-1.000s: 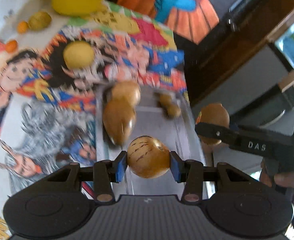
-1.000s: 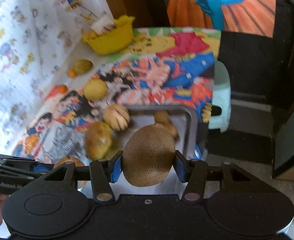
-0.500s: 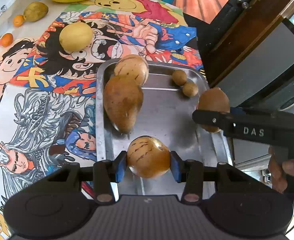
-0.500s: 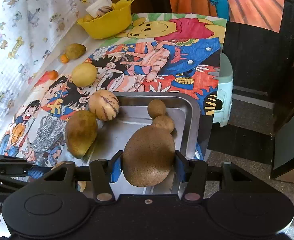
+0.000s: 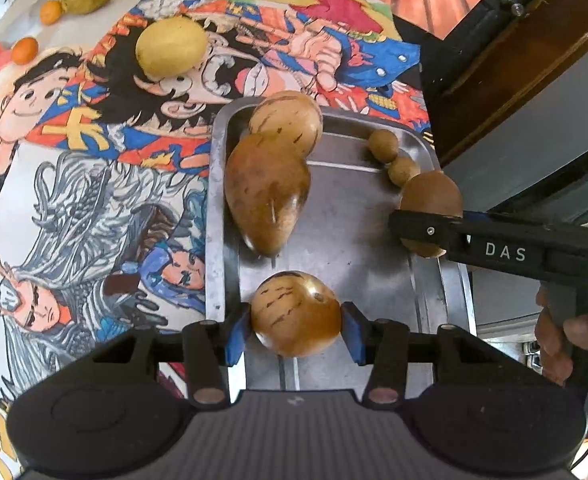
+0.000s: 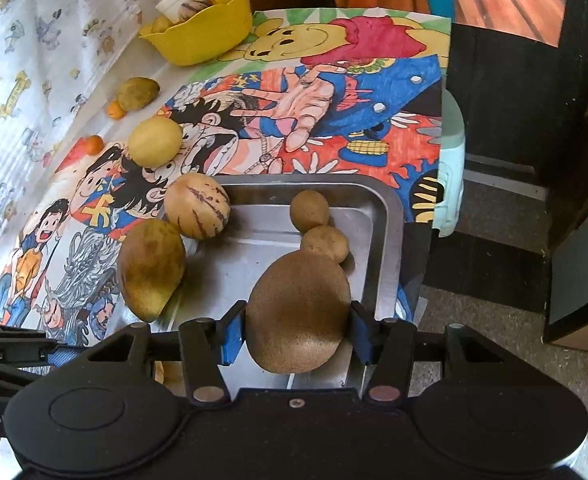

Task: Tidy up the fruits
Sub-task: 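Carry both held fruits over the metal tray, then open both tools to release the fruits onto the tray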

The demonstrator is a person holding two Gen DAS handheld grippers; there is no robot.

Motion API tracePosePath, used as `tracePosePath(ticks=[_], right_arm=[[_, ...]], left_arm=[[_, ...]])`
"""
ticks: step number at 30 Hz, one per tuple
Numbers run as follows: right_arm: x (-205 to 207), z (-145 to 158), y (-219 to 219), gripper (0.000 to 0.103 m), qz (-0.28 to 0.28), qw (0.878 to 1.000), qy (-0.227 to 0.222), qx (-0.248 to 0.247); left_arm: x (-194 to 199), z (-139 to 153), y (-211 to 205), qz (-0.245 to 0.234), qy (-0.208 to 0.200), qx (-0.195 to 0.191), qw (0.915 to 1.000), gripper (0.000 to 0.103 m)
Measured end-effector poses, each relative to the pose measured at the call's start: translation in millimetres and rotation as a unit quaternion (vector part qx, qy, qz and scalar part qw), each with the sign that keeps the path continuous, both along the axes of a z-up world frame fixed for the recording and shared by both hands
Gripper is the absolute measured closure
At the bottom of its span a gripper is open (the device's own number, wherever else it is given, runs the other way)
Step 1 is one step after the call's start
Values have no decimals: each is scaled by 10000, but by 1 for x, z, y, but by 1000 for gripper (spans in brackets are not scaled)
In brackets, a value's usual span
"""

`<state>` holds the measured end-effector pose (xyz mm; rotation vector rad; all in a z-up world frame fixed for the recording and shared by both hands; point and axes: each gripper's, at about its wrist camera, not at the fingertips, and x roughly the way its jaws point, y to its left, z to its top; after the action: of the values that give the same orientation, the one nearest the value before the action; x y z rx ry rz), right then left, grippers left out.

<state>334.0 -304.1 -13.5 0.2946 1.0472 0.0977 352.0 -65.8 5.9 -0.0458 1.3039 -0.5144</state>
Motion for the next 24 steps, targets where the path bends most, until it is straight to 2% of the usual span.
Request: tracePosePath(ticks=[6, 10, 14, 19, 24], right_arm=[[-11, 11, -6, 38, -290, 9994, 0, 178], [-29, 26, -6, 31, -509, 9985, -63, 204], [-53, 41, -2, 19, -688, 9974, -75, 188], [-87, 54, 7, 10, -1019, 9946, 94, 166], [-113, 64, 24, 4, -1247, 9911, 448, 100]], left_arm=[[-3, 4, 5, -64, 174, -36, 9998, 40], [-10, 14, 13, -176, 159, -1, 9997, 28], [-17, 27, 24, -245, 85, 34, 9997, 18], [-24, 37, 37, -405, 189, 271, 9986, 3], [-36, 35, 47, -842, 462, 691, 9930, 1]])
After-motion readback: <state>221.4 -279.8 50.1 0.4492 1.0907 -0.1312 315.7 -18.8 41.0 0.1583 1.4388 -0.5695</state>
